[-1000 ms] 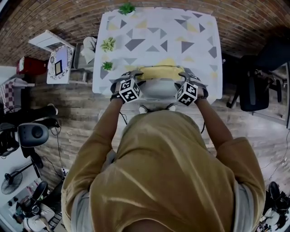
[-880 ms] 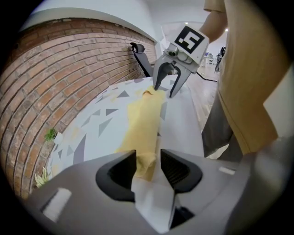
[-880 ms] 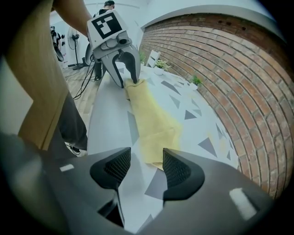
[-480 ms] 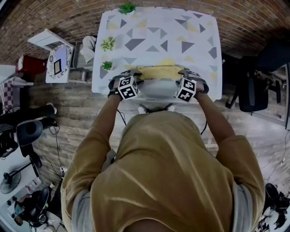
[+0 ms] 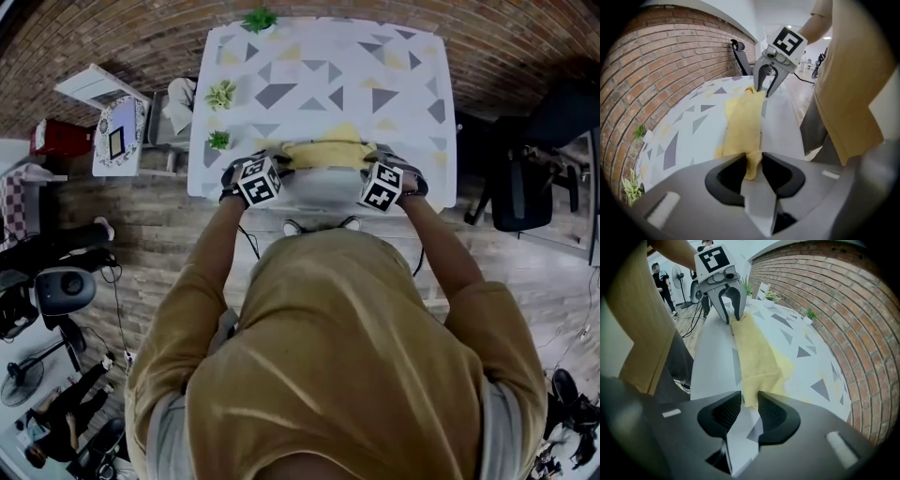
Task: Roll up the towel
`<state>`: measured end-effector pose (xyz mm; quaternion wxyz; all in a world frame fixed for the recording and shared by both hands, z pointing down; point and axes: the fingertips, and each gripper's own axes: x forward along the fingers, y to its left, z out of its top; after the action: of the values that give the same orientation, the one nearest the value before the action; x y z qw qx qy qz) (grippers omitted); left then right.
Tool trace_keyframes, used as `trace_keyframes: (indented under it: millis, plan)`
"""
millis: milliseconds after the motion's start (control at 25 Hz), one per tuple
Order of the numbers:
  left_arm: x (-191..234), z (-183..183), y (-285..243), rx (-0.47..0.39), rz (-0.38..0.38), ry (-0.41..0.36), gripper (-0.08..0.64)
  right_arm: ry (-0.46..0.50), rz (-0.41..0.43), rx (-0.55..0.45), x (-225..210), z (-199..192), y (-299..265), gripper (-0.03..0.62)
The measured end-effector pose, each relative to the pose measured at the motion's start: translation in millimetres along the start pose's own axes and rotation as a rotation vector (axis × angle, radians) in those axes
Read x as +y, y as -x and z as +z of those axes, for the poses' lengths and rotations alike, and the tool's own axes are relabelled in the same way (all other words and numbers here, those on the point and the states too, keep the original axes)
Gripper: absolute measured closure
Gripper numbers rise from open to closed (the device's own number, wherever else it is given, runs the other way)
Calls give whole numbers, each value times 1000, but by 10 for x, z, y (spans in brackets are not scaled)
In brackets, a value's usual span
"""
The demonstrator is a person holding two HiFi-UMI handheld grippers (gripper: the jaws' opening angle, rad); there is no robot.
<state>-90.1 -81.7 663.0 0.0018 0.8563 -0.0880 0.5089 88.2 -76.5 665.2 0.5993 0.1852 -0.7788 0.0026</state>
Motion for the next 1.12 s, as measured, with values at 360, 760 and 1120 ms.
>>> trace_keyframes:
  millis: [360,760,1120]
  plan:
    - [-44,-5,9,-37,37,23,426,-30,-15,-16,55,-17,-1,514]
    - [-173,-38,79,-45,57,29,446,-91,-36,-71,147,49,120,546]
    - [-286,22,301,-97,17,71,446,-162,60,-90,385,56,374,546]
